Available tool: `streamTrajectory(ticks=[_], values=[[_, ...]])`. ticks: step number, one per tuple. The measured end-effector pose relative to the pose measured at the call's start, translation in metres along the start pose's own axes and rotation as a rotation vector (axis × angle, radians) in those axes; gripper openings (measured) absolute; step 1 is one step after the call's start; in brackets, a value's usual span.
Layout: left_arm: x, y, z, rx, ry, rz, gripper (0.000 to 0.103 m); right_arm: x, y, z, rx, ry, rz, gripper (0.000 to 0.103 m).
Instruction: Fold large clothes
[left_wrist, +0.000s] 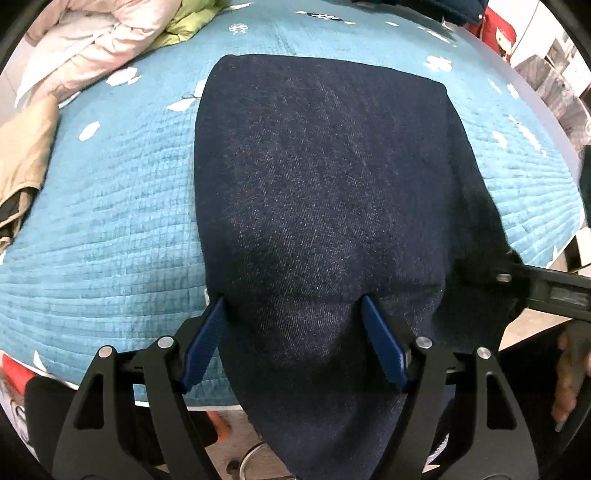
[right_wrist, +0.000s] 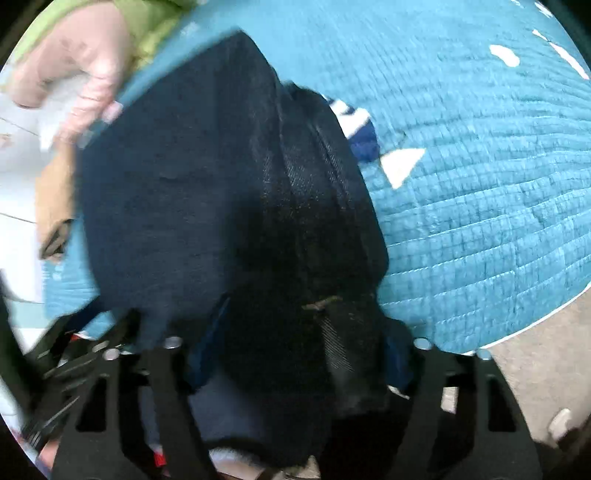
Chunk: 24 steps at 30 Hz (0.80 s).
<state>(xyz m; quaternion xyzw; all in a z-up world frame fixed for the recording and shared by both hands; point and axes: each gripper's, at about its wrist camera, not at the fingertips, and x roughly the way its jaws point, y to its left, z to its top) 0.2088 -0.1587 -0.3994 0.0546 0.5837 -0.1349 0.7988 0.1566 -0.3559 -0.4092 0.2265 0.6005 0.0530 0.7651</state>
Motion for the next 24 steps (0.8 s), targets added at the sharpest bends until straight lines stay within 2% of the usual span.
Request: streamTrajectory(ticks=[2, 4, 5, 7, 14, 16, 18, 22, 24], values=[[0.000, -0.002, 0.001, 0.006, 0.004, 0.009, 0.074, 0.010, -0.002, 0.002, 0.005, 0.015, -0.044, 0.069], [-0.002, -0.003, 0.001, 0.011, 0.005, 0.014, 0.074, 0.024, -0.012, 0.006, 0.049, 0.047, -0.037, 0.073], [-0.002, -0.001, 0.001, 0.009, 0.003, 0.005, 0.074, 0.028, -0.015, 0.009, 0.065, 0.060, -0.017, 0.076], [-0.007, 0.010, -0.001, -0.019, -0.007, -0.049, 0.076, 0.030, -0.015, 0.011, 0.066, 0.066, -0.012, 0.076], [-0.020, 0.078, -0.019, -0.282, -0.038, -0.190, 0.077, 0.027, -0.006, 0.012, 0.042, 0.015, -0.019, 0.055], [-0.004, 0.087, -0.025, -0.360, 0.026, -0.290, 0.076, 0.025, -0.007, 0.004, 0.022, -0.001, -0.030, 0.051], [0.008, 0.085, -0.029, -0.390, 0.071, -0.344, 0.076, 0.022, -0.007, 0.001, 0.034, -0.014, -0.021, 0.047], [0.009, 0.068, -0.032, -0.340, 0.066, -0.293, 0.078, 0.012, -0.016, -0.002, 0.110, -0.031, 0.091, 0.034], [0.013, 0.067, -0.029, -0.342, 0.079, -0.299, 0.083, 0.006, -0.021, -0.007, 0.180, -0.047, 0.221, 0.030]])
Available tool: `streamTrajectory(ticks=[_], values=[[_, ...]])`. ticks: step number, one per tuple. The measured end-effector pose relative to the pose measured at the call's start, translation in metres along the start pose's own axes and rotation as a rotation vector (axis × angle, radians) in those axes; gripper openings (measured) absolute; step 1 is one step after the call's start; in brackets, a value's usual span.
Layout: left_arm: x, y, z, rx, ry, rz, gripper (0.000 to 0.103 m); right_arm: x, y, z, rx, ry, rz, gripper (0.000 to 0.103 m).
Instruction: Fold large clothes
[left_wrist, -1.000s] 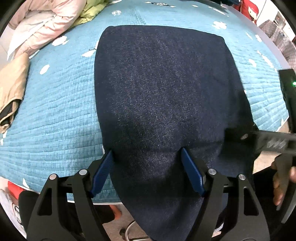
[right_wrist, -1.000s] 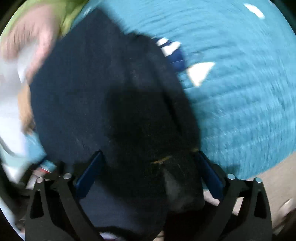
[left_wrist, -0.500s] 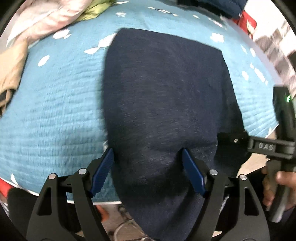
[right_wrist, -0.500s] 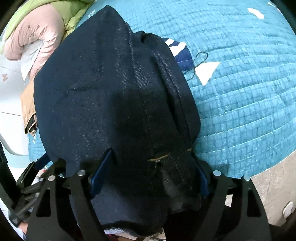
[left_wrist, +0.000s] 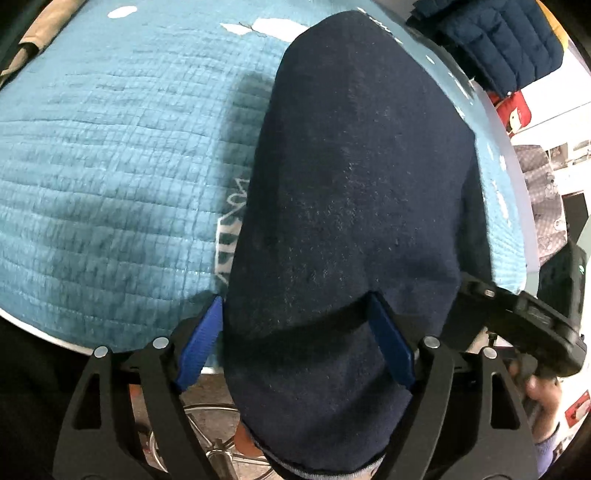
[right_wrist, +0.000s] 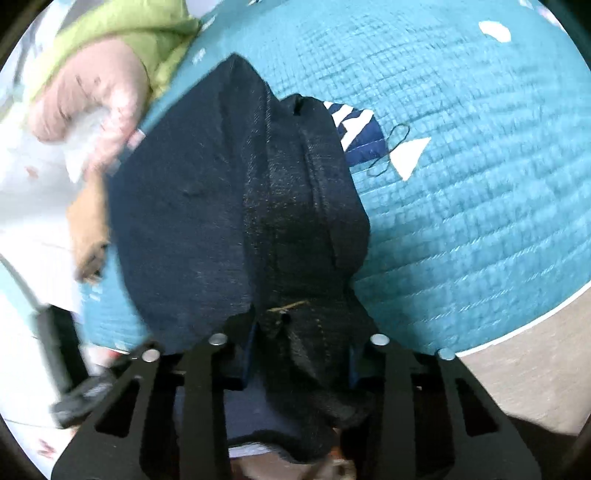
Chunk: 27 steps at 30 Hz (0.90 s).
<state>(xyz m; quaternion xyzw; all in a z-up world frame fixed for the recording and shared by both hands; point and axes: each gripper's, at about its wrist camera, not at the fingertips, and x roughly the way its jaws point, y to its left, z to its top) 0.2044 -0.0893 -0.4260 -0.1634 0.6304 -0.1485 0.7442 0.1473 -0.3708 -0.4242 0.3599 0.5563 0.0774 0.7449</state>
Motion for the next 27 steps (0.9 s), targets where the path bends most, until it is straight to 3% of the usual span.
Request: streamTrajectory(ticks=[1, 3, 8, 11, 14, 18, 23, 27], values=[[0.003, 0.003, 0.003, -0.009, 0.008, 0.005, 0.090, -0.002, -0.001, -0.001, 0.012, -0.004, 0.029, 0.029], [0.004, 0.004, 0.007, -0.015, 0.013, -0.003, 0.090, -0.003, 0.000, -0.003, 0.023, -0.010, 0.050, 0.029], [0.012, 0.003, 0.013, 0.031, 0.029, -0.011, 0.094, 0.006, -0.013, 0.003, 0.064, 0.003, -0.009, 0.028], [0.002, -0.020, 0.012, 0.134, 0.014, -0.044, 0.045, 0.007, -0.004, 0.004, 0.040, -0.004, -0.009, 0.028], [-0.012, -0.044, 0.005, 0.247, -0.037, 0.002, 0.038, 0.003, 0.009, 0.003, 0.013, -0.020, 0.003, 0.027], [-0.034, -0.043, 0.004, 0.222, -0.062, -0.068, 0.034, -0.009, 0.040, -0.002, -0.104, -0.063, -0.027, 0.026], [-0.075, -0.051, 0.005, 0.263, -0.137, -0.101, 0.033, -0.022, 0.077, -0.006, -0.176, -0.095, 0.013, 0.026], [-0.111, -0.025, 0.018, 0.233, -0.185, -0.113, 0.033, -0.023, 0.113, -0.006, -0.240, -0.096, 0.049, 0.026]])
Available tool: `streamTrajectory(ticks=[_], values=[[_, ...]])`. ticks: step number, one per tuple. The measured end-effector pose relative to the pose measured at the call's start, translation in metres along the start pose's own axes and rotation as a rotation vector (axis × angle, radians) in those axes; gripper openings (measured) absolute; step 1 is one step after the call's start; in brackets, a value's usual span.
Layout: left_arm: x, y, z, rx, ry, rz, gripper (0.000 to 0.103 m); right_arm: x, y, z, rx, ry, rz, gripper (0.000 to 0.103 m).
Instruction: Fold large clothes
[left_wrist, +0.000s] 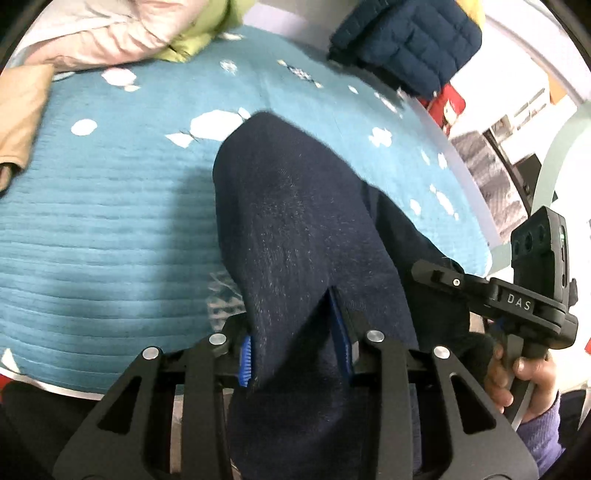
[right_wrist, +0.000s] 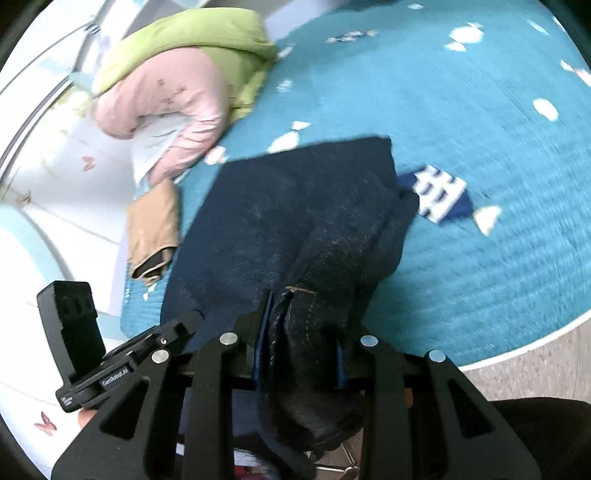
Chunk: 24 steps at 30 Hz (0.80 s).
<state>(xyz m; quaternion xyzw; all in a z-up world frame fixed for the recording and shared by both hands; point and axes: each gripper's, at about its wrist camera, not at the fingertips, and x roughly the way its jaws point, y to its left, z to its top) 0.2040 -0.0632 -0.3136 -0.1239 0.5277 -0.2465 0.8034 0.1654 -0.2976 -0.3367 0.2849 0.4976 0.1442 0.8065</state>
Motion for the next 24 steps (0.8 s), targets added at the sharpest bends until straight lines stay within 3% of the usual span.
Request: streamTrajectory(ticks=[12, 18, 24], values=[[-0.129, 0.089, 0.022, -0.078, -0.210, 0.093, 0.033, 0.071, 0.156, 0.033, -0.264, 0.072, 0.160, 0.026], [-0.190, 0.150, 0.043, -0.092, -0.284, 0.225, 0.033, 0.128, 0.244, 0.055, -0.374, 0.081, 0.236, 0.026], [-0.241, 0.231, 0.092, -0.106, -0.323, 0.333, 0.033, 0.204, 0.329, 0.092, -0.430, 0.104, 0.311, 0.026]])
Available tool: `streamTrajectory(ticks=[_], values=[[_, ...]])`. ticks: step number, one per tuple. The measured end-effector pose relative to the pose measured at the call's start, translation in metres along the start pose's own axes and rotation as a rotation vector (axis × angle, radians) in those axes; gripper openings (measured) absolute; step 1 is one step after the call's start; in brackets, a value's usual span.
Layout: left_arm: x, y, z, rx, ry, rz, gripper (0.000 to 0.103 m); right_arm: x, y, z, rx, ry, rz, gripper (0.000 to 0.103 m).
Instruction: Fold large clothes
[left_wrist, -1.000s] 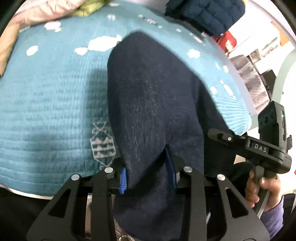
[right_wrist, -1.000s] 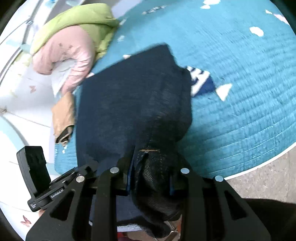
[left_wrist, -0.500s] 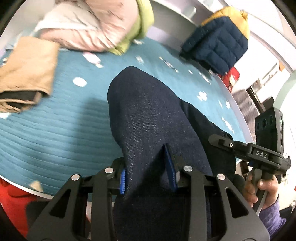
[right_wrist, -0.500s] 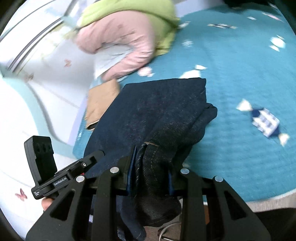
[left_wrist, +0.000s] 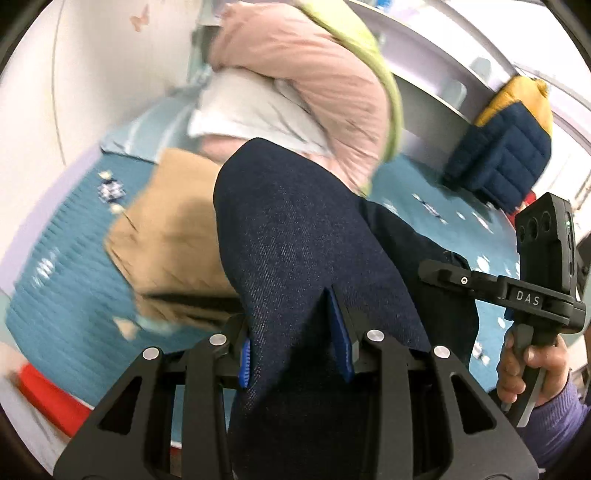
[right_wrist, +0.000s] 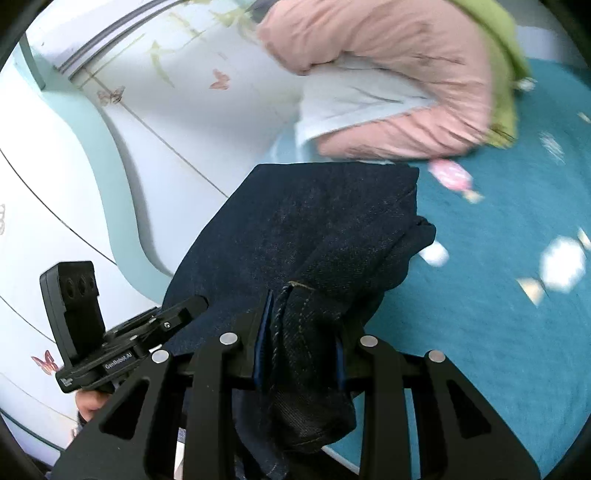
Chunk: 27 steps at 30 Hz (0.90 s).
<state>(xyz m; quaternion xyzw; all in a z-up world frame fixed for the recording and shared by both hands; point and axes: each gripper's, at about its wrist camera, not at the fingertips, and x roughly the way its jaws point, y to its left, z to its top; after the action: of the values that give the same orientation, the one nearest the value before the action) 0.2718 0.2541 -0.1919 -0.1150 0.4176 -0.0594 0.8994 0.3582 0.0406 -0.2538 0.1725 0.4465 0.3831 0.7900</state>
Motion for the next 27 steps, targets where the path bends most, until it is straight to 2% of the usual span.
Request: streamTrajectory(ticks=[5, 9, 11, 13, 14, 15, 16, 17, 18, 19, 21, 23, 25, 27], values=[[0.023, 0.049, 0.054, 0.020, -0.018, 0.067, 0.033, 0.069, 0.021, 0.056, -0.054, -0.020, -0.016, 0.026], [0.049, 0.085, 0.085, 0.019, -0.054, 0.094, 0.034, 0.119, 0.017, 0.077, -0.064, -0.055, -0.043, 0.026], [0.070, 0.100, 0.086, 0.051, -0.075, 0.149, 0.038, 0.153, -0.002, 0.079, -0.023, -0.040, -0.057, 0.026], [0.095, 0.119, 0.082, 0.086, -0.074, 0.252, 0.051, 0.183, -0.019, 0.076, 0.000, 0.020, -0.134, 0.026], [0.115, 0.132, 0.075, 0.085, -0.047, 0.335, 0.055, 0.197, -0.031, 0.072, 0.002, 0.056, -0.191, 0.026], [0.133, 0.144, 0.068, 0.070, 0.002, 0.392, 0.058, 0.205, -0.039, 0.069, 0.004, 0.072, -0.213, 0.026], [0.151, 0.158, 0.060, 0.035, 0.072, 0.409, 0.058, 0.211, -0.050, 0.065, 0.023, 0.089, -0.184, 0.030], [0.158, 0.165, 0.053, 0.015, 0.084, 0.405, 0.060, 0.214, -0.059, 0.061, 0.039, 0.107, -0.180, 0.031], [0.162, 0.169, 0.046, 0.008, 0.070, 0.409, 0.073, 0.215, -0.062, 0.058, 0.040, 0.112, -0.193, 0.031], [0.159, 0.171, 0.041, 0.002, 0.032, 0.407, 0.082, 0.214, -0.067, 0.055, 0.032, 0.112, -0.203, 0.032], [0.153, 0.173, 0.038, -0.020, 0.007, 0.355, 0.082, 0.211, -0.079, 0.051, 0.041, 0.108, -0.203, 0.036], [0.145, 0.168, 0.039, -0.013, -0.020, 0.374, 0.082, 0.205, -0.090, 0.047, 0.074, 0.108, -0.189, 0.039], [0.125, 0.159, 0.038, -0.004, -0.087, 0.396, 0.082, 0.201, -0.094, 0.044, 0.090, 0.117, -0.197, 0.041], [0.108, 0.149, 0.037, -0.011, -0.121, 0.422, 0.082, 0.192, -0.105, 0.039, 0.169, 0.132, -0.196, 0.054]])
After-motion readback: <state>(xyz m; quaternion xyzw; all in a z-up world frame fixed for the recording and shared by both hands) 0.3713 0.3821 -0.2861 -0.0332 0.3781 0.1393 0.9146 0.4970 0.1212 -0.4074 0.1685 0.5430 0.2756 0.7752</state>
